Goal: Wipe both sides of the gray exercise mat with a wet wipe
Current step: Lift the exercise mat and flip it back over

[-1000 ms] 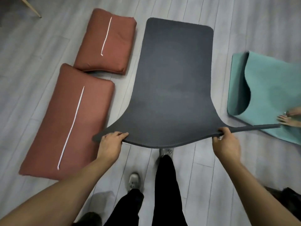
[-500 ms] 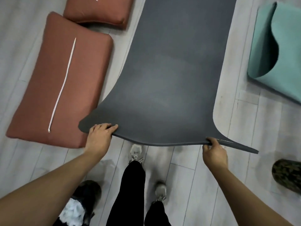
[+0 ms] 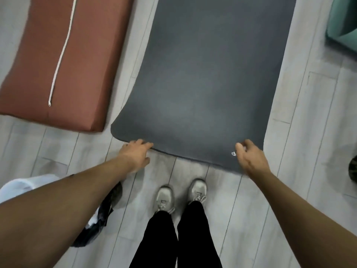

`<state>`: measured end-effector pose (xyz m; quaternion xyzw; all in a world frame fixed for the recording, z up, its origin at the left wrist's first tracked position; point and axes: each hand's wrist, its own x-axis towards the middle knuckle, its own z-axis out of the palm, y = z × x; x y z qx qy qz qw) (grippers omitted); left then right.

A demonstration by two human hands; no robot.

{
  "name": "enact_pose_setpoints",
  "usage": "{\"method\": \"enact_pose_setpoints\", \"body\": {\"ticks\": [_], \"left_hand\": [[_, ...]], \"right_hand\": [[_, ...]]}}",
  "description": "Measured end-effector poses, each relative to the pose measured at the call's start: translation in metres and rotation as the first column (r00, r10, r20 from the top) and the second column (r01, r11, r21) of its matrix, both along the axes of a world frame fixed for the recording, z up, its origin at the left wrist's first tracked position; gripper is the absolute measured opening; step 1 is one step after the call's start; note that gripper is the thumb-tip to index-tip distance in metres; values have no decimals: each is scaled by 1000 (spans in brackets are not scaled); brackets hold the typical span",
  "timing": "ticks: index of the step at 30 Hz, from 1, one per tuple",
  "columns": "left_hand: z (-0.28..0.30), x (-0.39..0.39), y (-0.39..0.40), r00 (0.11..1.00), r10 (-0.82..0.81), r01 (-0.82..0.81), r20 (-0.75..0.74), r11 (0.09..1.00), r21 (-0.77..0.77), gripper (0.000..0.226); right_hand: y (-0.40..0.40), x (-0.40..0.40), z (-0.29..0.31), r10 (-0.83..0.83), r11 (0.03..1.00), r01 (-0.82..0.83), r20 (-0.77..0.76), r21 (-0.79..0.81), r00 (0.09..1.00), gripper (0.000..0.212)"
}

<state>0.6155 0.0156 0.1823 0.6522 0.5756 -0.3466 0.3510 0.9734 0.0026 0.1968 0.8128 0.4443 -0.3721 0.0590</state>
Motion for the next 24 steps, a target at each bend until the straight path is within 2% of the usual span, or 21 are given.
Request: {"method": "enact_pose_setpoints", "body": {"ticks": [5, 8, 11, 16, 19, 24], "left_hand": [[43, 7, -31, 994, 24, -40, 109, 988, 148, 51], [69, 0, -42, 984, 55, -100, 172, 959, 264, 46], [90, -5, -51, 965, 103, -192, 242, 905, 380, 44], [114, -28, -81, 908, 207, -377, 365, 784, 494, 44], [132, -49, -114, 871, 309, -478, 381, 714, 512, 46], [171, -96, -187, 824, 462, -564, 328, 622, 543, 45]], "right_hand": [[-15, -46, 16, 68, 997, -69, 39, 35, 997, 35], [-13, -75, 37, -31, 987, 45, -87, 155, 996, 35], [-5, -96, 60, -59, 941, 108, -160, 321, 985, 21], [5, -123, 86, 124, 815, -59, -73, 576, 990, 14], [-6, -149, 103, 243, 812, -128, -131, 569, 961, 17], [-50, -232, 125, 479, 779, -309, -199, 545, 855, 13]]}}
